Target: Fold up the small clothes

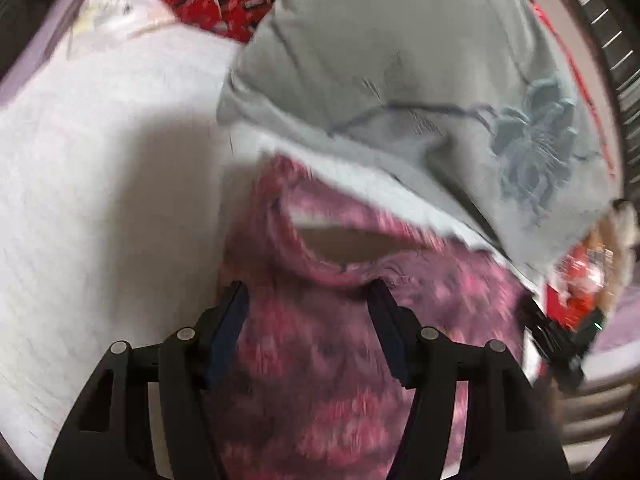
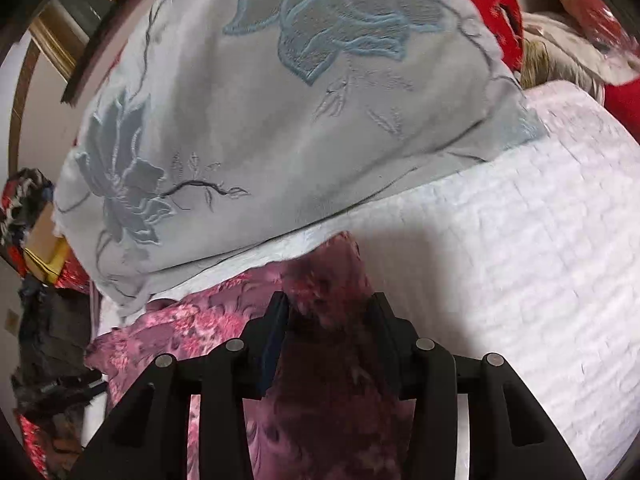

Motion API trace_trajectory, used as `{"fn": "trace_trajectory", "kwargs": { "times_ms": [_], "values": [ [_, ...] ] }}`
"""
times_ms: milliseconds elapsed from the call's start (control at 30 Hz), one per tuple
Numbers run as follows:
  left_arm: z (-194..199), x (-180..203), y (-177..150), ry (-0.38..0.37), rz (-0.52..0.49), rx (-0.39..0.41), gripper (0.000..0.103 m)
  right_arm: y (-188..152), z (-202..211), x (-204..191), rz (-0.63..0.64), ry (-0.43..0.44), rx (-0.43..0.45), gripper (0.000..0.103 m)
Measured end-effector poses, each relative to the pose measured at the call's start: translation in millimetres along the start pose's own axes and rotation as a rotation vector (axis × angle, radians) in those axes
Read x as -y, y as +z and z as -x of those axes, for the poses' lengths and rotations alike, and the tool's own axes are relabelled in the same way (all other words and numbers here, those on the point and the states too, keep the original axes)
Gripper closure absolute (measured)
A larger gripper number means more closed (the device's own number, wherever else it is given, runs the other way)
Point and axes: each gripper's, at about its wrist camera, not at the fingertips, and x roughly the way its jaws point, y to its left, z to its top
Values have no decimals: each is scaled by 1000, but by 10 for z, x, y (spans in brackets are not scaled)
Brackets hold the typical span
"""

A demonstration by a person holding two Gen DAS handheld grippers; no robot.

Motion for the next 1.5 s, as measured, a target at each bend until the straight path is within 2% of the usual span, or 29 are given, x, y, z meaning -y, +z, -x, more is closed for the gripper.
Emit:
{"fn": "trace_trajectory", "kwargs": {
  "times_ms": [33,67,167,200,233,300,333,400,433,467,567,633,667,700,733,833,867,900,967,1000,1033,1100,1133,1200,1267,1333,1400,1467,1500],
  "values": [
    [-31,7,62,34,3,9,43,37,-25,-25,17,20,-13,98],
    [-80,7,134,68,13,12,43,72,-5,-42,27,36,-5,97],
    [-268,-87,304,176,52,-4,49,175,184,32,-29,109,110,98],
    [-332,-169,341,196,84,-22,49,211,164,125,-63,88,112,98],
    [-349,-238,357,186,117,-33,50,229,66,209,-81,52,66,97],
    [-229,-356,351,104,173,-21,51,195,-84,322,-96,7,-31,94],
    [-146,-387,318,62,168,-16,51,158,-43,362,-106,34,-23,87],
    [-6,-399,220,22,127,-14,51,77,131,437,-146,120,36,81],
    [64,-394,152,10,105,-11,51,16,224,502,-176,171,53,69],
    [144,-382,57,-5,82,-5,51,-45,294,559,-196,196,58,65],
    [310,-299,-261,-66,32,3,51,-300,447,695,-209,205,50,61],
    [324,-190,-450,-56,8,12,51,-455,379,692,-200,204,-31,61],
    [287,-140,-522,-37,5,7,51,-480,320,639,-187,193,-65,63],
    [240,-73,-584,-12,5,0,51,-537,302,570,-150,196,-90,87],
    [208,-17,-643,27,7,7,51,-543,350,488,-113,188,-75,95],
    [180,40,-796,114,0,51,47,-558,700,420,-94,199,74,97],
    [187,51,-853,141,8,76,46,-563,745,449,-101,176,80,97],
    [182,47,-888,151,14,92,45,-572,712,495,-104,142,50,97],
    [196,61,-941,171,18,114,44,-596,540,527,-88,50,-71,97],
    [220,66,-964,172,10,119,44,-614,535,532,-85,17,-97,96],
    [255,68,-989,163,5,127,44,-613,600,523,-96,28,-74,89],
    [340,5,-1008,114,24,128,44,-603,792,545,-146,81,10,85],
    [370,-37,-992,78,36,123,44,-578,852,568,-164,97,38,76],
    [424,-121,-916,27,72,125,43,-499,854,544,-162,79,65,68],
    [451,-212,-867,27,123,145,43,-377,730,464,-154,65,65,66],
    [373,-280,-826,52,142,126,43,-274,546,433,-161,29,43,56],
    [326,-345,-778,59,141,118,43,-224,424,407,-175,-16,47,56],
    [348,-417,-756,59,160,135,43,-168,307,388,-182,-35,50,61],
    [375,-454,-747,47,176,144,43,-121,263,347,-175,-24,54,92]
  ]
}}
